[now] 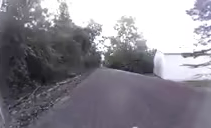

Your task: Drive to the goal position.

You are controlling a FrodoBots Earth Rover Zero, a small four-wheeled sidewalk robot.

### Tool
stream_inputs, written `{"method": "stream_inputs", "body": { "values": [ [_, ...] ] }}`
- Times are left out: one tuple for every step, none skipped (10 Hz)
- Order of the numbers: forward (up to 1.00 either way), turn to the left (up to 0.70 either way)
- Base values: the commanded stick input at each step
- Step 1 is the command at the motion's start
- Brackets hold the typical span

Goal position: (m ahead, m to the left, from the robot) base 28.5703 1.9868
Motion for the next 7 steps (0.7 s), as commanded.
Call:
{"method": "stream_inputs", "body": {
  "values": [
    [0.7,0.0],
    [0.7,0.0],
    [0.7,0.0],
    [0.7,0.0],
    [0.7,0.0],
    [0.7,0.0],
    [0.7,0.0]
  ]
}}
